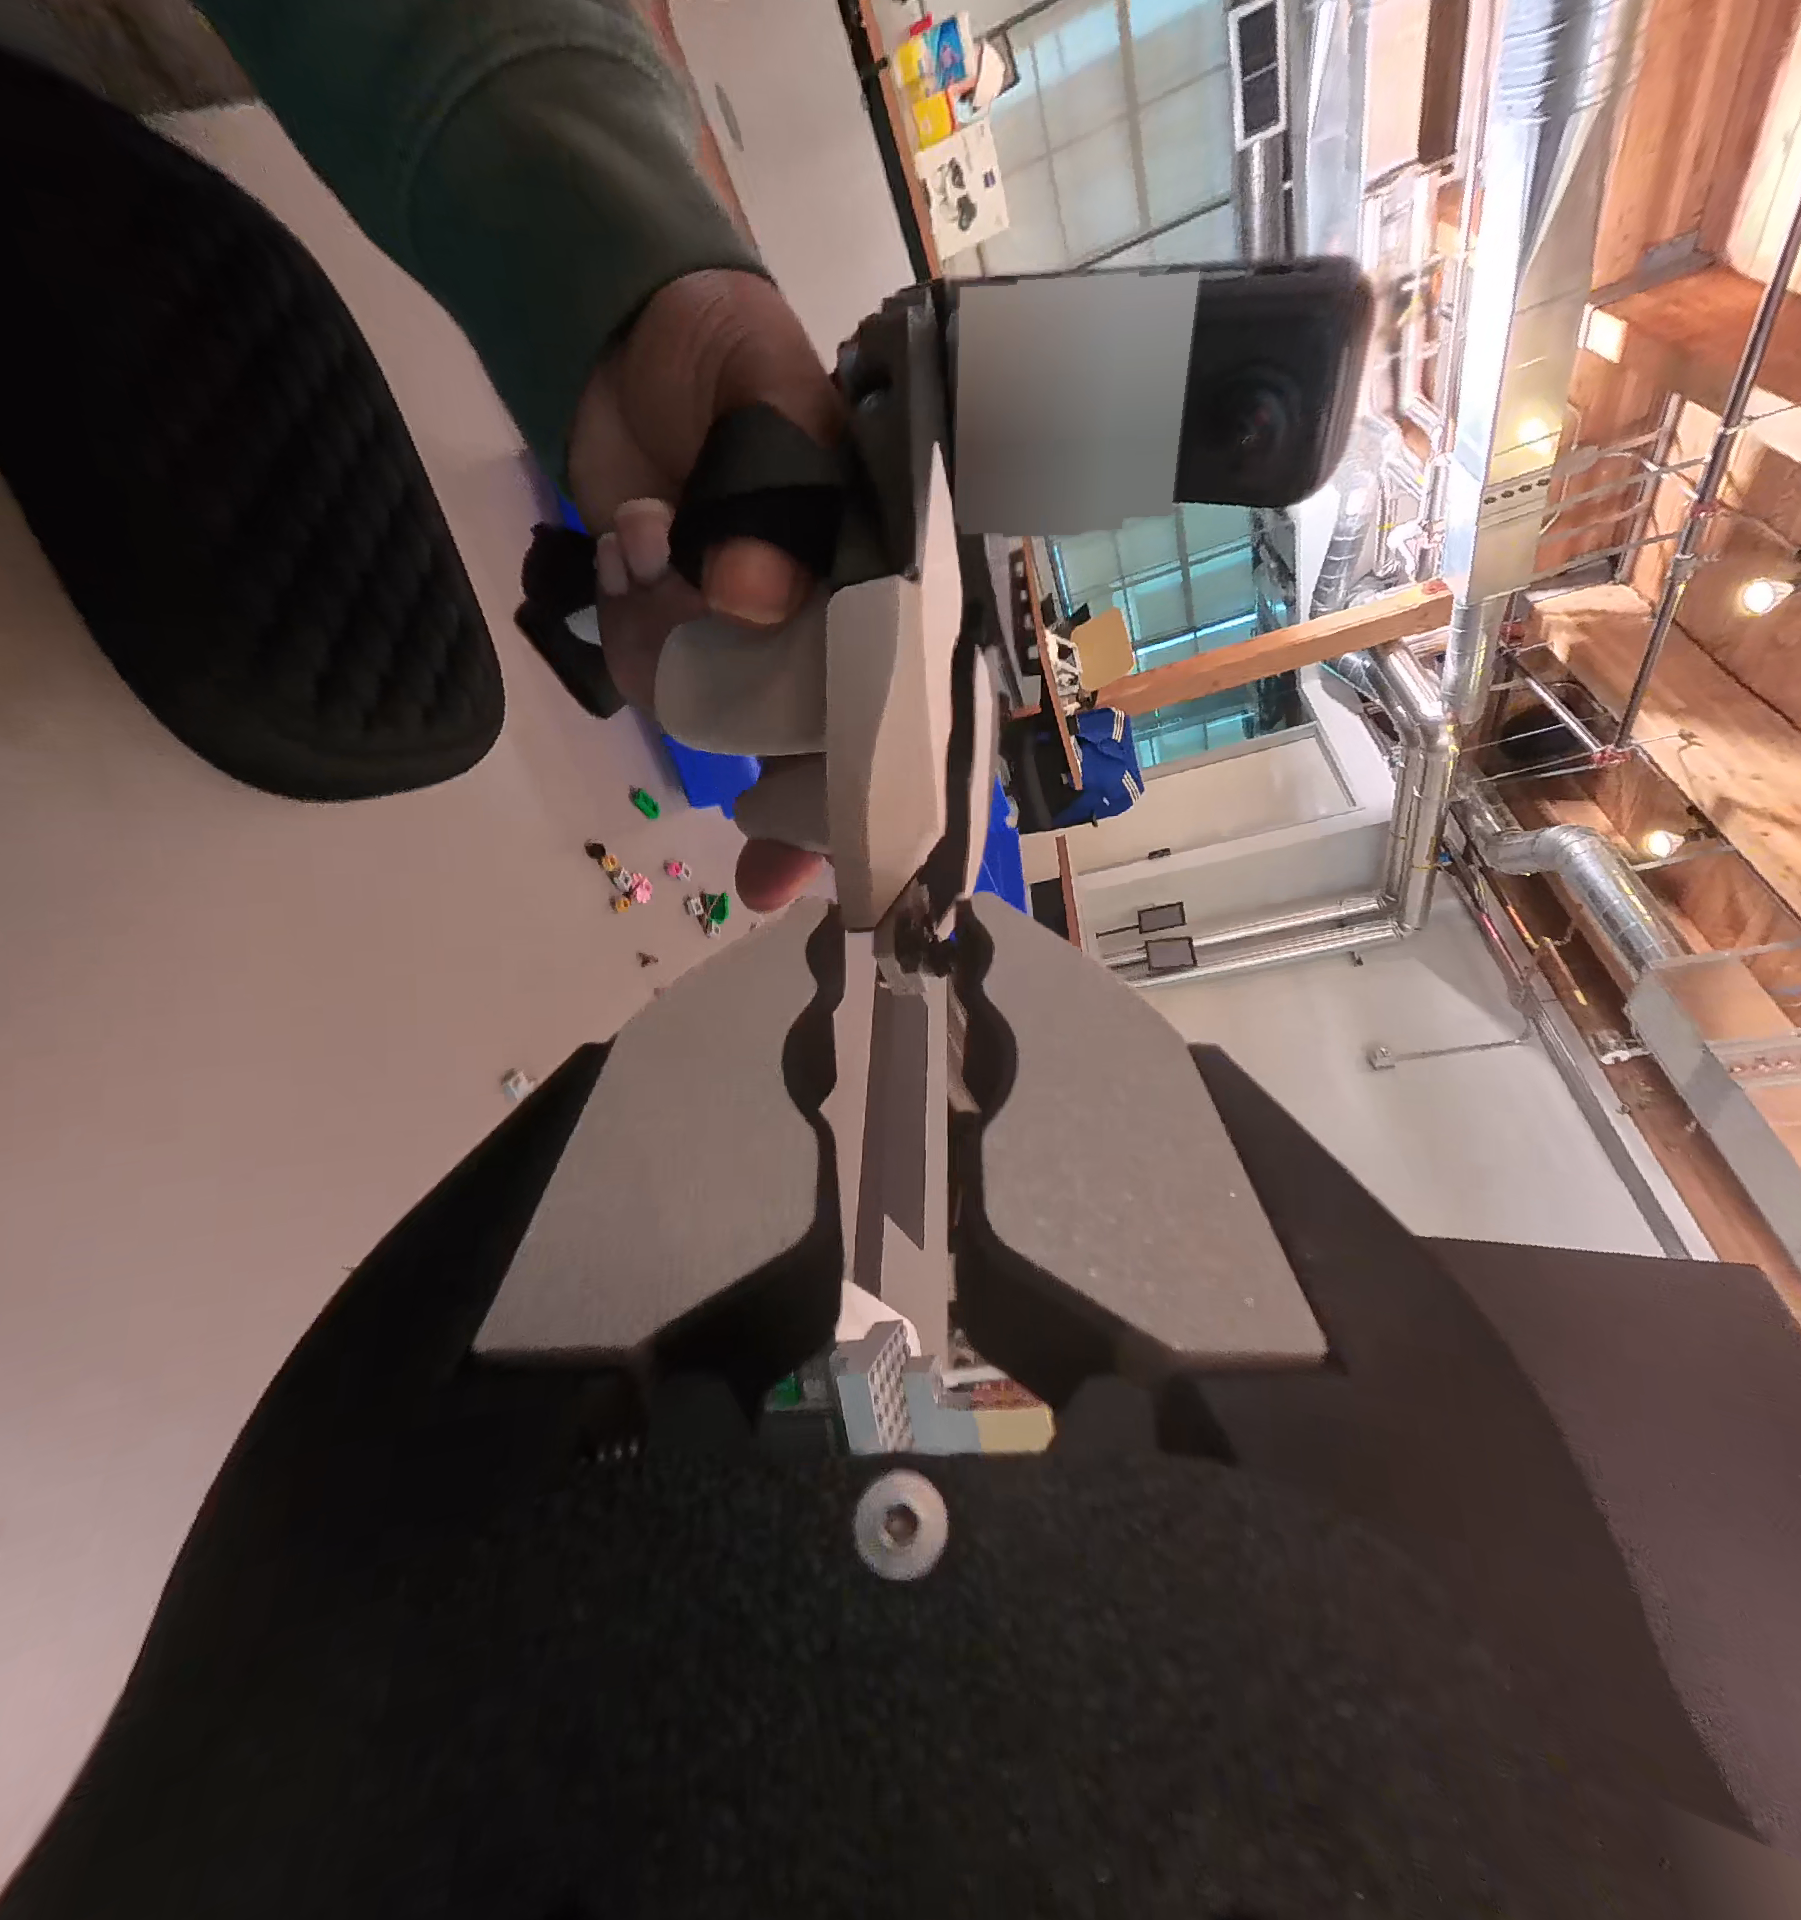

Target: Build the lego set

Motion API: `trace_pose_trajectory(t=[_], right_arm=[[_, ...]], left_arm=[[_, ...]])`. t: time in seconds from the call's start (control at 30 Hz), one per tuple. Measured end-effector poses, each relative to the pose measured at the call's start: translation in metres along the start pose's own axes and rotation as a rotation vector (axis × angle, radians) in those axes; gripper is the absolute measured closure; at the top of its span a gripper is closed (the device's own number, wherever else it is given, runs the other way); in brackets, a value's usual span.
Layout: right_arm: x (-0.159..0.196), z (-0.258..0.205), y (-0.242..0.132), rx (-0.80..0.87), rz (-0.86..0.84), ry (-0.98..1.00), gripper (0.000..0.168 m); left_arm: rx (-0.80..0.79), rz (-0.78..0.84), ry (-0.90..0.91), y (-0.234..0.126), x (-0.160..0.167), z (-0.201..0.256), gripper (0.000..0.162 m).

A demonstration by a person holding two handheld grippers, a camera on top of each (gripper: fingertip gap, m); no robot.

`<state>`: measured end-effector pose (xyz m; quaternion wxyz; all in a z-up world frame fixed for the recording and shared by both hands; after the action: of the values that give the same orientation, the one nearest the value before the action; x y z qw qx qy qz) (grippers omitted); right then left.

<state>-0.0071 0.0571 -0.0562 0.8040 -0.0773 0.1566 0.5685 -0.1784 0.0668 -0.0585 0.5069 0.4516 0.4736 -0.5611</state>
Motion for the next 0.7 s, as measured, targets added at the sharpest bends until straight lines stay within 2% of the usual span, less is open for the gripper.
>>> trace_pose_trajectory(t=[0.13,0.33,0.7], right_arm=[[-0.006,0.005,-0.002,0.013,0.045,0.056,0.156],[-0.011,0.014,0.001,0.012,0.087,0.124,0.157],[-0.01,0.017,0.004,-0.039,0.138,0.152,0.15]], left_arm=[[0.038,0.062,-0.042,-0.001,-0.005,0.005,0.146],[0.045,0.124,-0.051,-0.005,-0.01,0.011,0.146],[-0.015,0.2,-0.043,-0.013,0.001,0.017,0.145]])
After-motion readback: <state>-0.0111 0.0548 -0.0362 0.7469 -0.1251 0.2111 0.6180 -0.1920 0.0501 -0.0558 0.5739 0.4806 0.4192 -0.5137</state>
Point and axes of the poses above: each gripper's, where its closed fingertips meet, y out along the fingers, x out of its underside, z = x × y across the jaws, the point moved 10 cm from there along -y, back along the fingers, and after that the axes turned 11 degrees about x, right-handed, at the moved point
